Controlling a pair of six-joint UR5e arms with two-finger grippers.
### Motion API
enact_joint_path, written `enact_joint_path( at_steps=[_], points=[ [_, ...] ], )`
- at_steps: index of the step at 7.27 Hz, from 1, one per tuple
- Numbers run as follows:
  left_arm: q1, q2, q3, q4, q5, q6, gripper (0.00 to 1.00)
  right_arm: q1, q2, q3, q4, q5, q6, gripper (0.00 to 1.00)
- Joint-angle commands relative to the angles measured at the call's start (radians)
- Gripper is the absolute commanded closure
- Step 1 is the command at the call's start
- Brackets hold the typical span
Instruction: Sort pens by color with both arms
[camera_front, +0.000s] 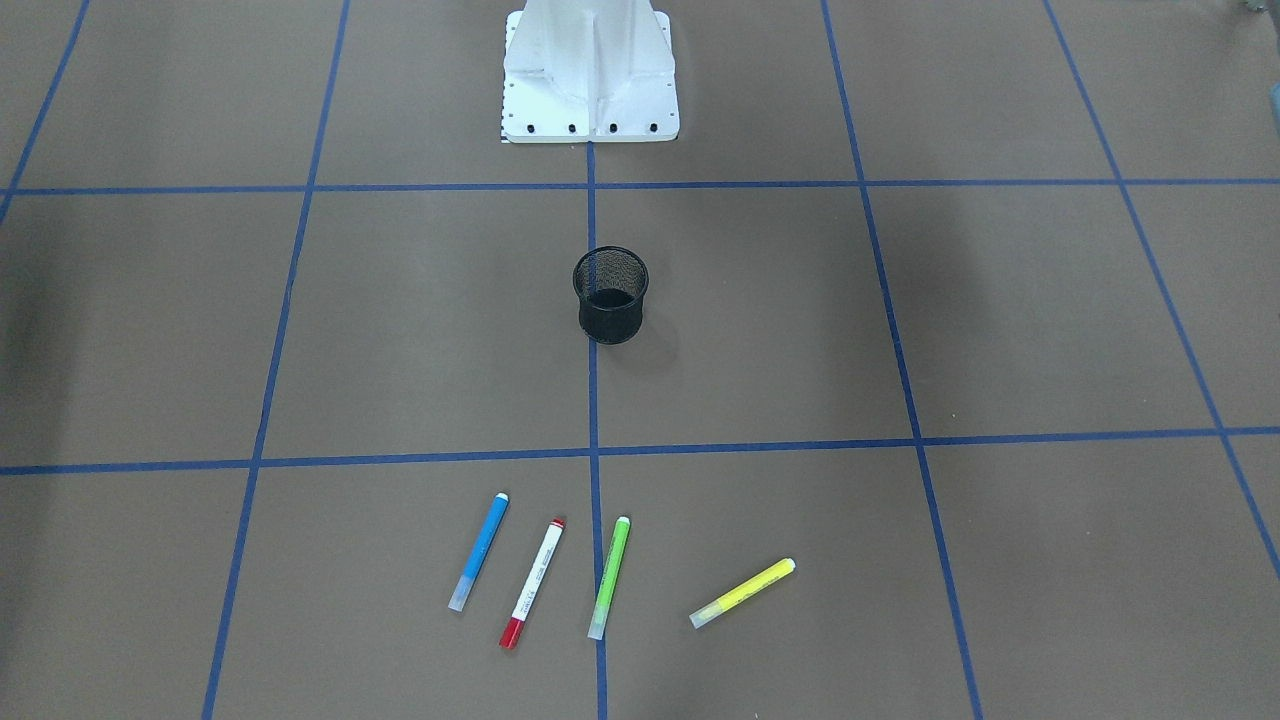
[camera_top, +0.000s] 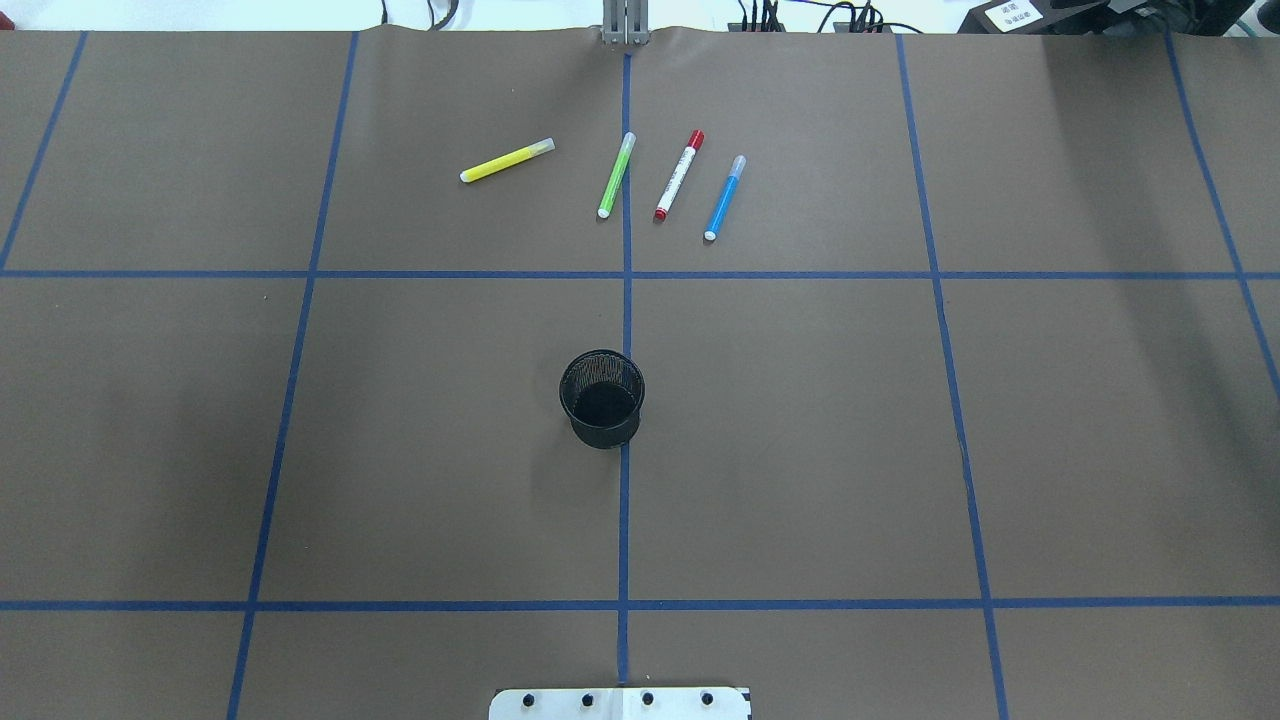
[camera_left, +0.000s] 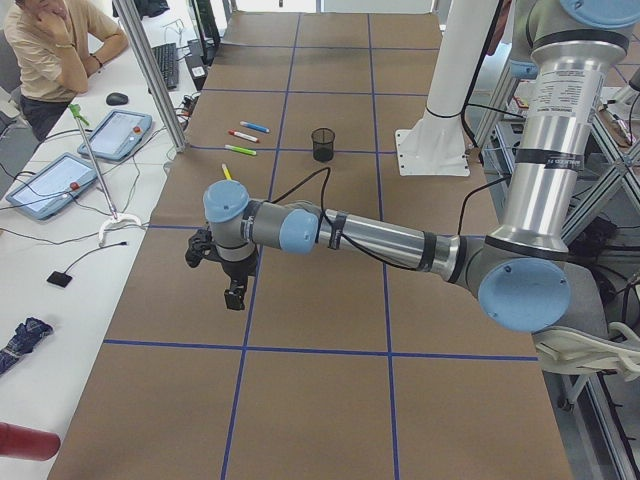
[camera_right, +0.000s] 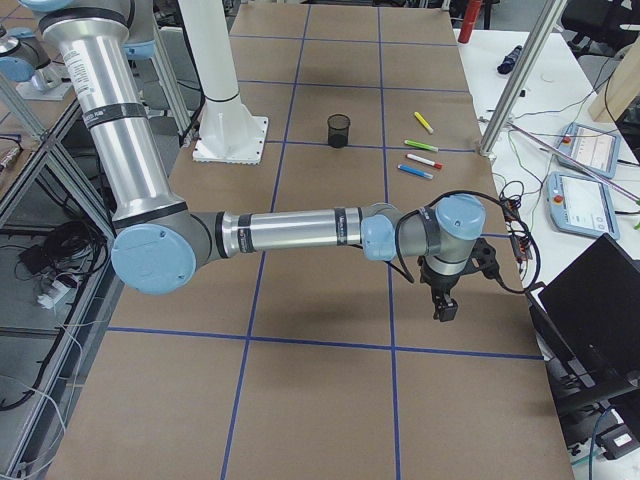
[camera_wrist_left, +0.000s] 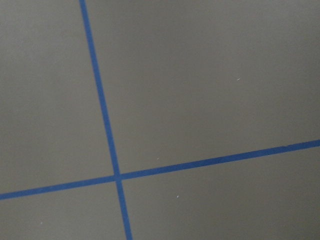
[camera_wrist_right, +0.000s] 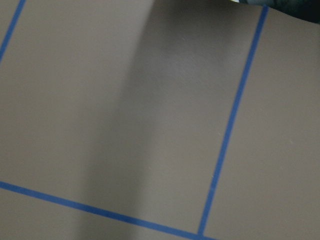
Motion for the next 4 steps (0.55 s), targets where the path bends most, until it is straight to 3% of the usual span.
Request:
enact_joint_path(
  at_steps=[1,3,4],
  points=[
    [-0.048,0.067,0.000,0.000,-0.006,0.002,0.00,0.074,-0.056,0.003,-0.074,-0.009,-0.098,0.01],
    [-0.071,0.077,-0.008,0.015,-0.110,-0.010,0.00,0.073,-0.094,0.022,-0.064,-0.016,-0.070,0.01],
    [-0.082,0.084,-0.008,0.013,-0.112,-0.010,0.00,0.071,-0.096,0.020,-0.064,-0.014,-0.051,0.01]
  ],
)
